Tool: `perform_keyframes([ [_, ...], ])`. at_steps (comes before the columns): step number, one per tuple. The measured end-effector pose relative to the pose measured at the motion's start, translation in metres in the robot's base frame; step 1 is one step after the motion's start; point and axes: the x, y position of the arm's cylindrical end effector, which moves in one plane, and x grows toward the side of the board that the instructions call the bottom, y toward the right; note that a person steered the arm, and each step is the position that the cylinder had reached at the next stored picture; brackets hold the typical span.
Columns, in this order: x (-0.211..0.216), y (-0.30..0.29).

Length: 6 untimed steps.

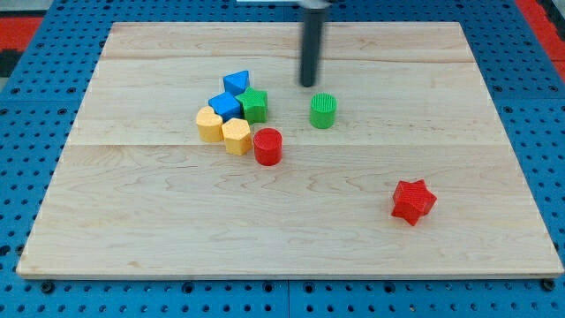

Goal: Push green circle diagonally above red star

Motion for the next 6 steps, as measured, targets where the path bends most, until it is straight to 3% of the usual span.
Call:
perform_keyframes([
  [2, 0.089, 0.068],
  [3, 0.100, 0.095],
  [4, 0.067, 0.108],
  [6, 0.153, 0.149],
])
